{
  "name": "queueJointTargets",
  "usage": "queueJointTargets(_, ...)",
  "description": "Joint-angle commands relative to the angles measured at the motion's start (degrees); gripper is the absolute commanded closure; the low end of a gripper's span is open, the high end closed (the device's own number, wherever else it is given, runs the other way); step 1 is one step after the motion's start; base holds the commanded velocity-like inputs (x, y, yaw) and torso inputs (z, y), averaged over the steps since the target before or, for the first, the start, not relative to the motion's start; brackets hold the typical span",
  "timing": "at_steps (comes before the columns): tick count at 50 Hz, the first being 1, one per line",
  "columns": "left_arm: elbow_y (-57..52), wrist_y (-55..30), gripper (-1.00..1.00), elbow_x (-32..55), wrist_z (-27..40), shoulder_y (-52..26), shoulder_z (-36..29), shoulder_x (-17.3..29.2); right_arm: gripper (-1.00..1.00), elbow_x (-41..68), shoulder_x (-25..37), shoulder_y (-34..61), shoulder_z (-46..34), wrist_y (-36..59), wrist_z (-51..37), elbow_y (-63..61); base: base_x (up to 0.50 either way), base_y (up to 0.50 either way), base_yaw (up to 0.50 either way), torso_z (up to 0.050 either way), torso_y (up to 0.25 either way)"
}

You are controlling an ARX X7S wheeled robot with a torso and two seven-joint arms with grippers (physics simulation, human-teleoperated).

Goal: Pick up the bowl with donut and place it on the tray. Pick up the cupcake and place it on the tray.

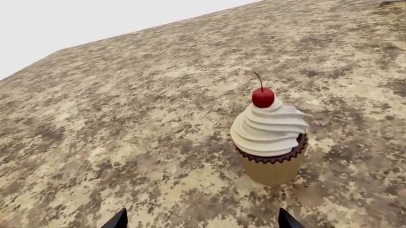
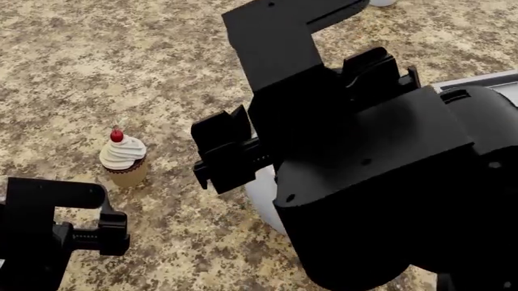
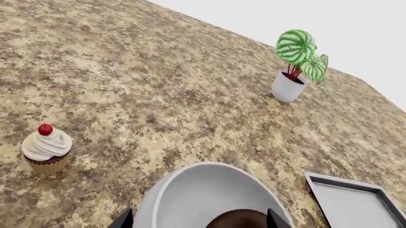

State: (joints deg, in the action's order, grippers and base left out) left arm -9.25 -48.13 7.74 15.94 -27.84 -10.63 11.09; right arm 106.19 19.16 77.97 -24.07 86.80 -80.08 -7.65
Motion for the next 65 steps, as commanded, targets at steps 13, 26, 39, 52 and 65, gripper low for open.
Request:
queueJointTargets(13, -7.6, -18.5, -1.00, 3.3, -0.4, -10.8, 1.5, -1.5, -1.00, -8.4, 0.7, 4.8, -4.2, -3.7, 13.3, 12.6, 0.00, 0.00, 0.00, 0.000, 0.000)
queueJointTargets(26, -12.1, -32.9, -1.00, 4.7, 1.1, -19.7, 1.3, -2.7, -1.00, -4.8, 1.3, 5.4, -4.8, -4.9, 11.2, 10.8, 0.00, 0.00, 0.00, 0.000, 0.001)
queueJointTargets(39, 5.1, -27.7, -1.00, 5.0, -1.0, -25.2, -0.6, -4.0, -1.00, -5.8, 0.2, 5.2, -6.5, -5.5, 15.2, 12.3, 0.00, 0.00, 0.00, 0.000, 0.000)
queueJointTargets(52, 8.2, -24.1, -1.00, 5.1, -1.1, -24.3, -1.5, -3.9, -1.00, -16.8, -0.3, 3.3, -10.2, -9.3, 27.1, 14.9, 0.00, 0.00, 0.00, 0.000, 0.000)
queueJointTargets(65, 7.5, -24.6, -1.00, 5.3, -0.5, -24.4, -2.1, -3.6, -1.00, -26.4, -0.1, 0.0, -15.6, -14.7, 37.7, 18.1, 0.00, 0.00, 0.00, 0.000, 0.000)
